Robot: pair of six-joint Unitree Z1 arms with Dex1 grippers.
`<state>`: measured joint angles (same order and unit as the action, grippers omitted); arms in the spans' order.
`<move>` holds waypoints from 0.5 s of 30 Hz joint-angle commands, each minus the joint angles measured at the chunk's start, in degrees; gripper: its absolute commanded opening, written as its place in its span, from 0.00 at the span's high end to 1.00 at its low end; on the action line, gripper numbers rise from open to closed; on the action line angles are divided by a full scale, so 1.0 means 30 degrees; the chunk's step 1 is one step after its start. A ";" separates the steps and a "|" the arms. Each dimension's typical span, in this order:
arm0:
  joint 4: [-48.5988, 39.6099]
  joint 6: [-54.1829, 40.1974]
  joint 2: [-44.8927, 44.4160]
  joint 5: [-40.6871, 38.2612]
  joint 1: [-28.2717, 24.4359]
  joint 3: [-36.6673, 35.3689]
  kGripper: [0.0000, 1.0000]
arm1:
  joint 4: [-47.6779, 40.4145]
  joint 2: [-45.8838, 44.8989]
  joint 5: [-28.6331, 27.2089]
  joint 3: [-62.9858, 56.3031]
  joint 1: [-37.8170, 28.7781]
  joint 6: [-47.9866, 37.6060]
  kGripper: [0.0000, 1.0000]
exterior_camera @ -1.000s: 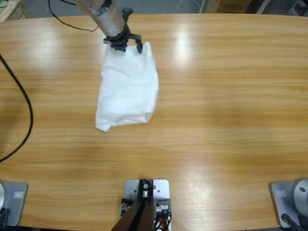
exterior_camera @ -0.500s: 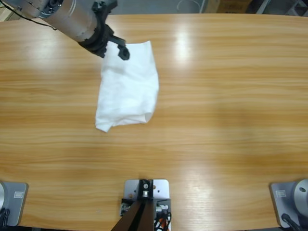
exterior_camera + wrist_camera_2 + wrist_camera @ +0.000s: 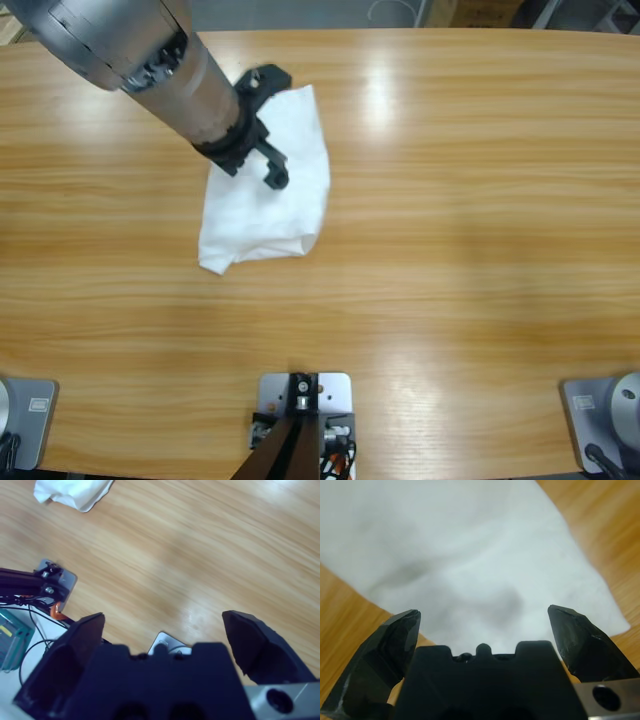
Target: Fold clothes
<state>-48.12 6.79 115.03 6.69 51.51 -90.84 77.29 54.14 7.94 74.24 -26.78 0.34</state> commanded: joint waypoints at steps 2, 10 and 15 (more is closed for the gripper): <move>-0.0277 -0.0477 0.2227 -0.0648 0.0408 -0.0200 0.02 | 0.0458 -0.0579 0.0399 -0.0284 -0.0243 -0.0317 0.04; -0.0277 -0.0447 0.2772 -0.0672 0.0396 -0.0452 0.02 | 0.0224 -0.0221 0.0634 -0.0377 -0.0243 -0.0317 0.04; -0.0247 -0.0447 0.3171 -0.0812 0.0343 -0.0551 0.02 | 0.0018 -0.0069 0.0616 -0.0506 -0.0243 -0.0317 0.04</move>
<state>-48.46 6.13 119.98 4.99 52.25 -92.31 78.03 53.66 8.66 74.24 -26.78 0.00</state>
